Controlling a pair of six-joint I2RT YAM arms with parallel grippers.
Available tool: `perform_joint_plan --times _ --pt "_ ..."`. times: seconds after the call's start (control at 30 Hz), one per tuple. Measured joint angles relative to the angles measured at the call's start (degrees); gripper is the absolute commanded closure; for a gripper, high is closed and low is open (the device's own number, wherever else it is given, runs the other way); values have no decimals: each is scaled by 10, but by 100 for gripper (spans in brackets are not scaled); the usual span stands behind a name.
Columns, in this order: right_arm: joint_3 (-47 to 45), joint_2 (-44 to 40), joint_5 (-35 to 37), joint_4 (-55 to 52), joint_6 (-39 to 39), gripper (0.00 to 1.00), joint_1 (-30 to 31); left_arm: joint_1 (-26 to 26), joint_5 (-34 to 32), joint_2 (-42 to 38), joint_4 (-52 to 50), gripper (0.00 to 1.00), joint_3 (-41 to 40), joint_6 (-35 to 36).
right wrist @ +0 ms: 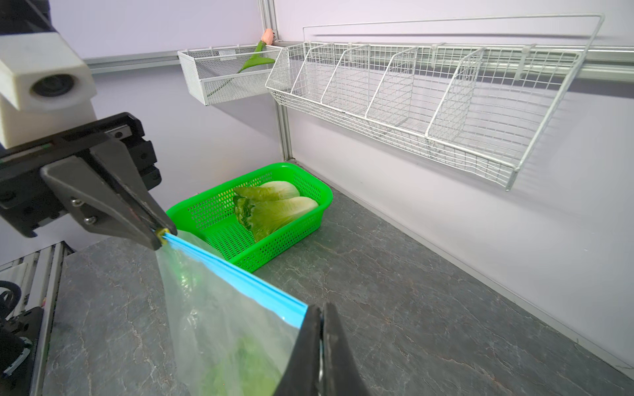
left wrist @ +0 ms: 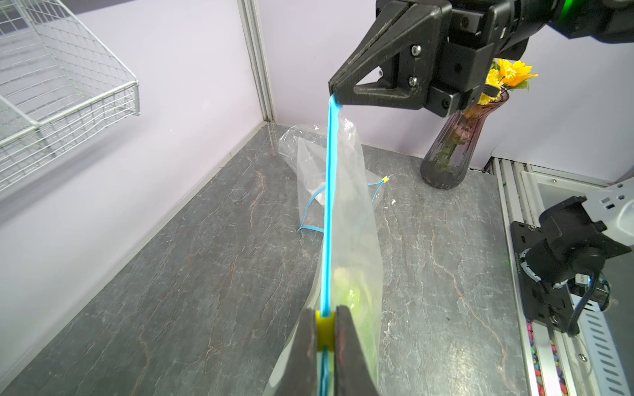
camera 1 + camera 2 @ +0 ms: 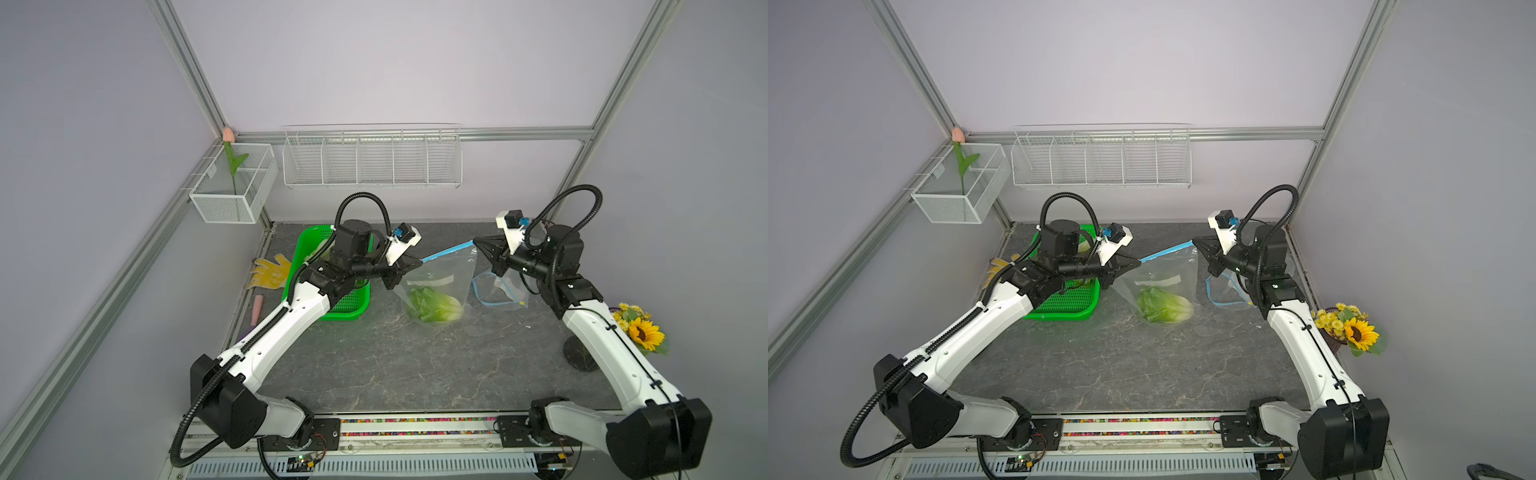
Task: Open the zip-top bag and take out the chinese cabbages
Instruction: Unzip the zipper on the zipper food storage bag.
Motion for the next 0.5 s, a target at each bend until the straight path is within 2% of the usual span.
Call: perform_joint_plan --times 0.13,0.37,0.4,0.43,0.47,0.5 --pt "13 13 22 8 1 93 -24 13 -17 -28 -25 99 -16 0" --pt "32 37 24 31 12 93 -27 15 -38 -62 -40 99 -42 0" --pt "32 38 22 33 15 89 -27 15 -40 -64 -40 99 -45 0" --pt "32 39 17 36 21 73 -27 15 -43 -67 -40 99 -49 0" --pt "32 41 8 42 28 50 -27 15 -45 -70 -40 99 -53 -1" --pt "32 42 -2 49 37 35 -27 15 -46 -71 -40 99 -56 -1"
